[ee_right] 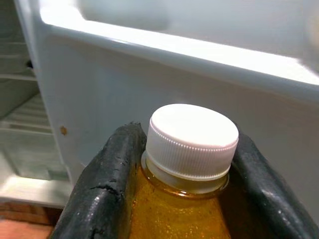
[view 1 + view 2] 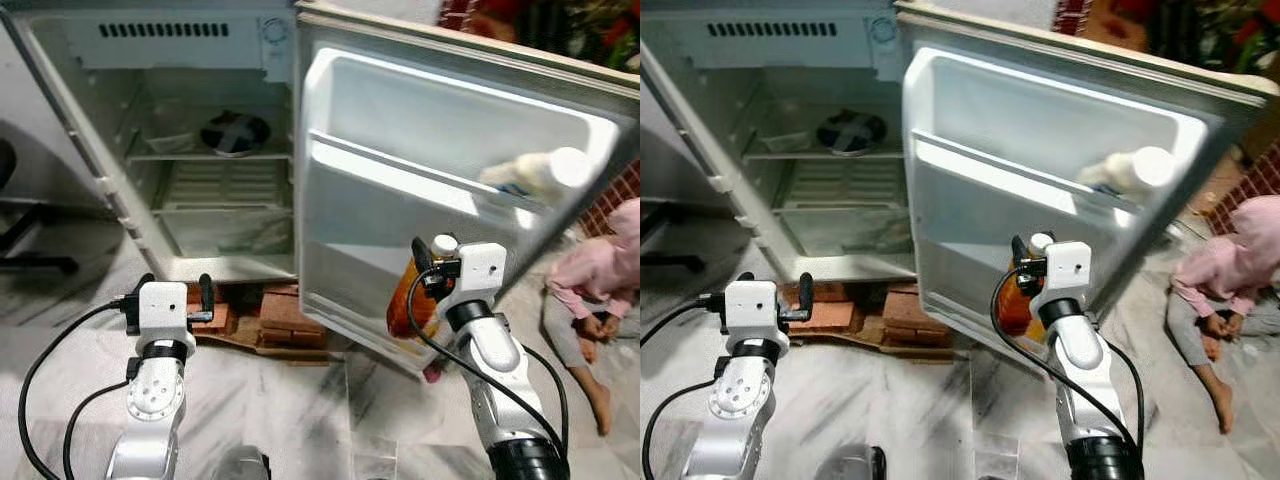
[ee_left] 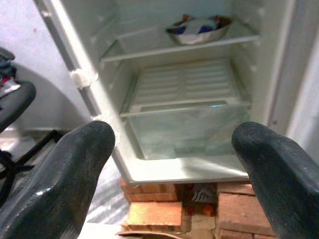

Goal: Restocking fridge

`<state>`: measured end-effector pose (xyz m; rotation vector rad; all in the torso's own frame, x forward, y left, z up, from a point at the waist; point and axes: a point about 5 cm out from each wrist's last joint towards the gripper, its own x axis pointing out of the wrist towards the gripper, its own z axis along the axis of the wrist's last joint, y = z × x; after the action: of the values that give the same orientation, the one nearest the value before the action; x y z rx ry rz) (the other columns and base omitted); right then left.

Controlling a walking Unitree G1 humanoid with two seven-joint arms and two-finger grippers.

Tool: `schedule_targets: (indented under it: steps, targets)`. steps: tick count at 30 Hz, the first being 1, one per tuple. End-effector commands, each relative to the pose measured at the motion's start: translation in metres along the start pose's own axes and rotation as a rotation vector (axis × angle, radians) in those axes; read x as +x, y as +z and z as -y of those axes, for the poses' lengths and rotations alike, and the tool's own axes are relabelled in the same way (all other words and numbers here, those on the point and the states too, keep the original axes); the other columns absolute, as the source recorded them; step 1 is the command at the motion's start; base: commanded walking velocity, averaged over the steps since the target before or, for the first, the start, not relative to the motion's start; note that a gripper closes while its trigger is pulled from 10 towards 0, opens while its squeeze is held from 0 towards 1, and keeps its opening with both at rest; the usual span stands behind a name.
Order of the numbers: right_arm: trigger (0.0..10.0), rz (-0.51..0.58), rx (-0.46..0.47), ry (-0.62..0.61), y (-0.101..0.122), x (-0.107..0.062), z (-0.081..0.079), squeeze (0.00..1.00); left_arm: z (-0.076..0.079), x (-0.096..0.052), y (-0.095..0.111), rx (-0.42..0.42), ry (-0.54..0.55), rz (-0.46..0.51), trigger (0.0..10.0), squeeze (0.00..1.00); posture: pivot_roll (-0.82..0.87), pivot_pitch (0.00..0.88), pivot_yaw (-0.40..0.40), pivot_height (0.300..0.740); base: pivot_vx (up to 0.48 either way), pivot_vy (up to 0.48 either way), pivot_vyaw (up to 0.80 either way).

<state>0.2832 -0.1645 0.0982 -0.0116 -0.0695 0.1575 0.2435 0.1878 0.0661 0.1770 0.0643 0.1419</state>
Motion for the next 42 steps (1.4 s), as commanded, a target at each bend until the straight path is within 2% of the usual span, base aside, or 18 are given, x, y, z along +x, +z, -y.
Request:
schedule_targets:
  steps: [1, 19, 32, 42]
  targets:
    - [10.0, 0.022, 0.001, 0.010, 0.0052, 0.0011, -0.0002, 0.00, -0.0018, -0.0005, 0.0017, -0.003, 0.002, 0.009, 10.0, 0.00, 0.09, 0.085, -0.044, 0.740, 0.000, 0.240, 0.00]
    - [10.0, 0.018, 0.031, 0.041, 0.0058, -0.0007, -0.0036, 0.00, -0.0012, 0.0009, 0.0027, -0.002, -0.002, 0.005, 10.0, 0.00, 0.09, 0.111, -0.043, 0.740, 0.000, 0.000, 0.00]
    - [10.0, 0.011, 0.050, 0.042, 0.0032, -0.0058, -0.0068, 0.00, -0.0039, -0.0035, 0.0005, 0.005, -0.009, -0.008, 10.0, 0.00, 0.09, 0.127, -0.039, 0.740, 0.000, 0.000, 0.00]
    - [10.0, 0.013, 0.051, 0.048, 0.0042, -0.0055, -0.0082, 0.00, -0.0030, -0.0042, 0.0013, 0.000, -0.009, -0.011, 10.0, 0.00, 0.09, 0.131, -0.040, 0.700, 0.000, 0.000, 0.00]
